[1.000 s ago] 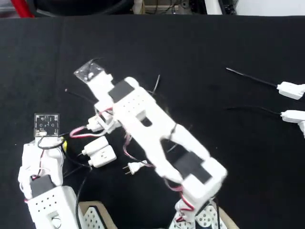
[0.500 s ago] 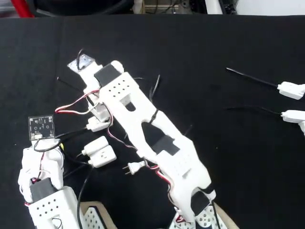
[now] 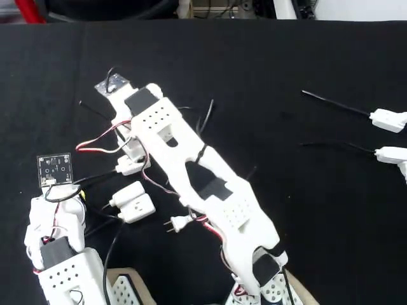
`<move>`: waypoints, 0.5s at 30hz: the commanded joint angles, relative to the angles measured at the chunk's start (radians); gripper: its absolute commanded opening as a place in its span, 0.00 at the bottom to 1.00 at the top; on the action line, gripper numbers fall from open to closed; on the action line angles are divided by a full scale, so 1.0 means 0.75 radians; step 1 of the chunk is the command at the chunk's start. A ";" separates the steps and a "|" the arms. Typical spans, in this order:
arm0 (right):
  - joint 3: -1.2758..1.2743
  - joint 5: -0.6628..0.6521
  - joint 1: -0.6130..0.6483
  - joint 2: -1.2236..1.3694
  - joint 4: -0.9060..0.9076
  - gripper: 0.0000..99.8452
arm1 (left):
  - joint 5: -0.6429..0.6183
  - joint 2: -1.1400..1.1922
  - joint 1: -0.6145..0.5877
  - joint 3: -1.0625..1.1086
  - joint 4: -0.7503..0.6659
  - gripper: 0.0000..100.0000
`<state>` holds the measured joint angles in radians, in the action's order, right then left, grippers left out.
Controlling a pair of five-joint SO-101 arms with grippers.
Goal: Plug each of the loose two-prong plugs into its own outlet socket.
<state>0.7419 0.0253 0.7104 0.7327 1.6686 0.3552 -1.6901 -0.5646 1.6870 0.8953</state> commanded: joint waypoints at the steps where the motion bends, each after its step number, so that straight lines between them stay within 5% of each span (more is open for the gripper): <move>1: 0.058 0.014 -0.025 -0.013 -0.041 0.01 | -0.012 -0.012 -0.003 0.026 0.012 0.14; 15: 0.069 0.055 -0.049 0.095 -0.080 0.01 | -0.012 -0.012 -0.003 0.026 0.012 0.14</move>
<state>0.7633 0.0422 0.6997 0.8032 1.6164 0.3552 -1.6901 -0.5646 1.6870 0.8953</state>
